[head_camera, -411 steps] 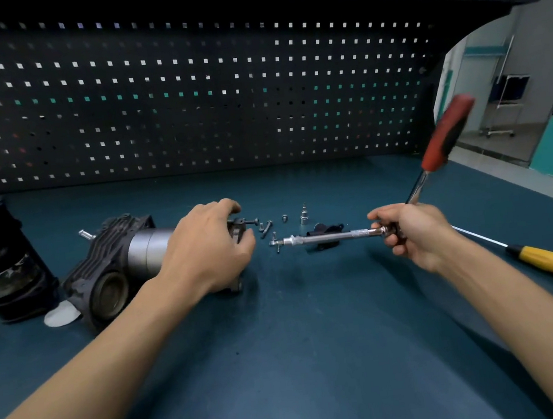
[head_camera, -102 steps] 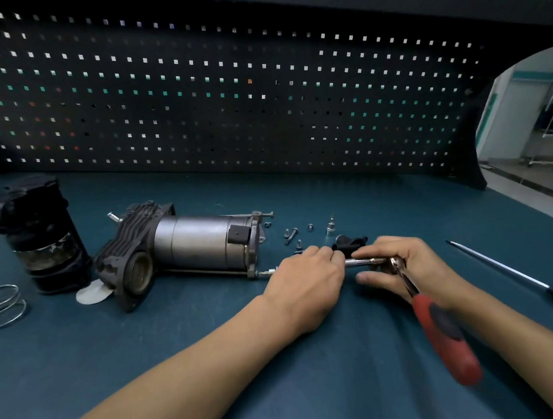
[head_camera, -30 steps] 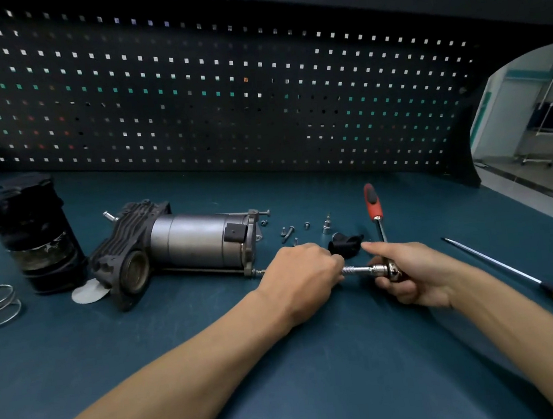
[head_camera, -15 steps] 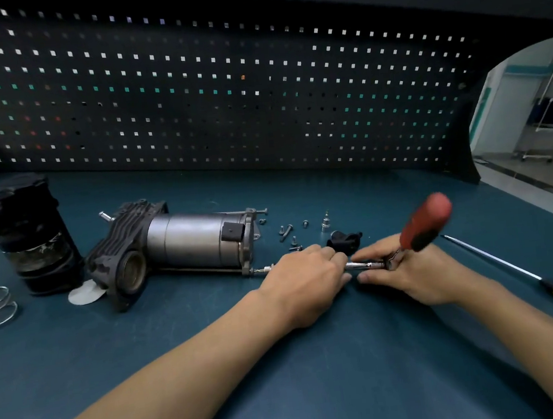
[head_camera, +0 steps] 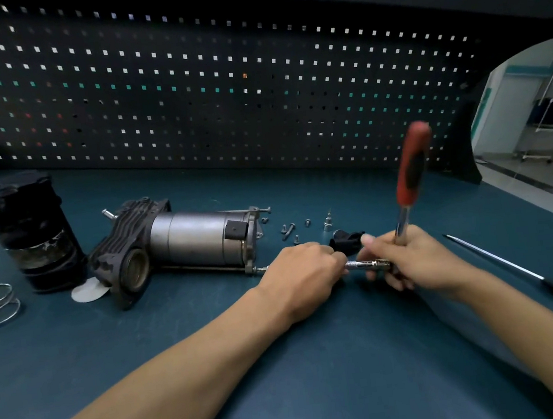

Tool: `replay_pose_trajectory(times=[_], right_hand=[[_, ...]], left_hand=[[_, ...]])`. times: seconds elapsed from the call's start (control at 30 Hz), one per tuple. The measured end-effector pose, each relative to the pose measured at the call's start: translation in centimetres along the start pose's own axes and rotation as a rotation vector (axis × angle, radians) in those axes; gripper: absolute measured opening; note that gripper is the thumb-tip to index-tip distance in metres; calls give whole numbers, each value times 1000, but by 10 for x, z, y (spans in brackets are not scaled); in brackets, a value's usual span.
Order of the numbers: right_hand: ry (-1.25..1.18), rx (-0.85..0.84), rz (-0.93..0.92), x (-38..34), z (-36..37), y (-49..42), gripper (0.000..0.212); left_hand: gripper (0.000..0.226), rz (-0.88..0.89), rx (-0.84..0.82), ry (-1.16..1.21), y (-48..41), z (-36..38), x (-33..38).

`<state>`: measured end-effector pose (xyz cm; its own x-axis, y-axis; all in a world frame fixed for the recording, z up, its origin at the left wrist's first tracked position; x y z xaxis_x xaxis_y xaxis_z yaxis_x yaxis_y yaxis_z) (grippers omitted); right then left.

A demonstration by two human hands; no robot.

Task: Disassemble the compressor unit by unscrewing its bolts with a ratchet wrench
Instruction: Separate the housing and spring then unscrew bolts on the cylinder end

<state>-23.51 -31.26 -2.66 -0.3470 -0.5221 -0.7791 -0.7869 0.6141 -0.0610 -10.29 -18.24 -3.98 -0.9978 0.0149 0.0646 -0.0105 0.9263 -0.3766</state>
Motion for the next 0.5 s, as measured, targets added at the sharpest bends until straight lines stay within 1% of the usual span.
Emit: replay_pose_trajectory(times=[0.13,0.2,0.27,0.33,0.4,0.47,0.5], right_hand=[[-227,-66,301,7,6,-3,47],[-335,-110,445,8,9,-1,41],[-449,-153,541,8,10,-1,35],[-517,-202,583,7,11,-1,34],[-518,-210,584,7,12,0,33],[-422,-175,519,9,13,0,30],[-342,-157,449,9,13,-1,30]], left_hand=[[27,6,5,-3,1,0,1],[27,7,-3,-16,2,1,2],[27,6,-2,-19,2,1,2],[26,3,5,-18,2,1,2],[26,1,5,-26,2,1,3],[25,-2,-6,-37,2,1,3],[24,-4,-11,-40,1,1,3]])
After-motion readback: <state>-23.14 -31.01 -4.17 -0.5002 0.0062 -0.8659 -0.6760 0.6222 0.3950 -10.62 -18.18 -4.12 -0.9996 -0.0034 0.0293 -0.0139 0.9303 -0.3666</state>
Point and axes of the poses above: each hand's wrist, its own y-axis away from the middle knuckle, its own z-axis out of the palm, x = y × z, the point moved 3 cm from there along -y, towards the middle knuckle, and after that the axes turned 5 degrees about y, right-handed, at the moved point
